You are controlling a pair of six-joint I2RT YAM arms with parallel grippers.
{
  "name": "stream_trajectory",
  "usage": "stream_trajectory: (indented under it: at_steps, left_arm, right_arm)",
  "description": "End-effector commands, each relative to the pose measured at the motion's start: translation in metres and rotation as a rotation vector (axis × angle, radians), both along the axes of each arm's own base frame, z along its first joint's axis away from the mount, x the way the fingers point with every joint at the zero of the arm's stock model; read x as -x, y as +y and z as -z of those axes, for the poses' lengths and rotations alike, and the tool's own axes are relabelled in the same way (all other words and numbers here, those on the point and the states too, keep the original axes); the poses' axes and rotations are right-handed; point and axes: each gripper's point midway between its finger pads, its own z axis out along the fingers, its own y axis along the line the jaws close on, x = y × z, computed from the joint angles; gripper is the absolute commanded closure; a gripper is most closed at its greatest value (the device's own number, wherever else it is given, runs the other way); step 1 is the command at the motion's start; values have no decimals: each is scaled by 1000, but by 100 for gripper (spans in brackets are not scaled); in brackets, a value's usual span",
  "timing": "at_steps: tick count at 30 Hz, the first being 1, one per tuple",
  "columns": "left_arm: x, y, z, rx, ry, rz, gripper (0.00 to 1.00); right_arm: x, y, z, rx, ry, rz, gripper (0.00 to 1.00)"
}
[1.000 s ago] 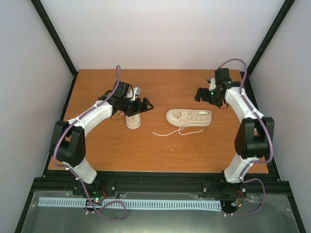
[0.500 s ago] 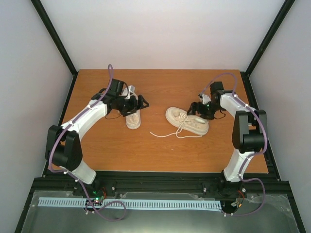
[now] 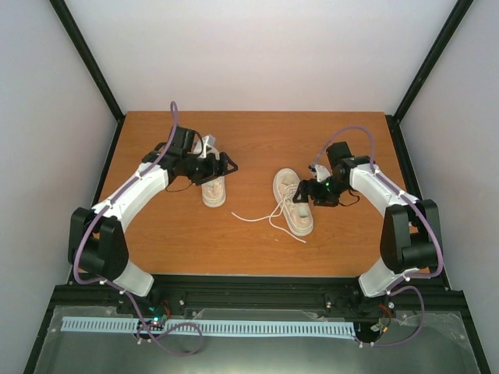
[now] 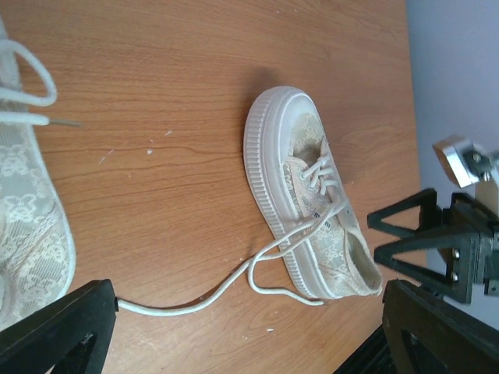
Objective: Tie the shoes
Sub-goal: Adjust the shoe at the center of the board.
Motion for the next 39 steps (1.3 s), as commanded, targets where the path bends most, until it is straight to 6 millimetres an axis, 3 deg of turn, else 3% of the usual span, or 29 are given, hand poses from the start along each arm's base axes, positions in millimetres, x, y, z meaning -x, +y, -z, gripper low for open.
stream_trajectory:
  at_steps: [1,5,12,20,25,35,39]
  left_arm:
    - [4,-23,-7,-74,-128,171,6]
    - [17,-52,23,-149,-113,281,11]
    - [42,-95,73,-310,-103,408,11]
    - [60,-137,108,-421,-124,508,11]
    - [63,-136,128,-511,-125,521,12]
    - [52,-136,153,-620,-146,535,36]
    - [53,-142,157,-610,-147,542,36]
  right_arm:
    - [-7,-10,15,111,-43,18,17]
    - [-7,-14,24,151,-53,22,30]
    - [6,-20,34,168,-42,49,41]
    - [7,-18,35,151,-47,65,43]
    - [6,-21,33,158,-62,82,43]
    - [16,-24,39,158,-51,113,43]
    - [17,-25,41,165,-44,119,43]
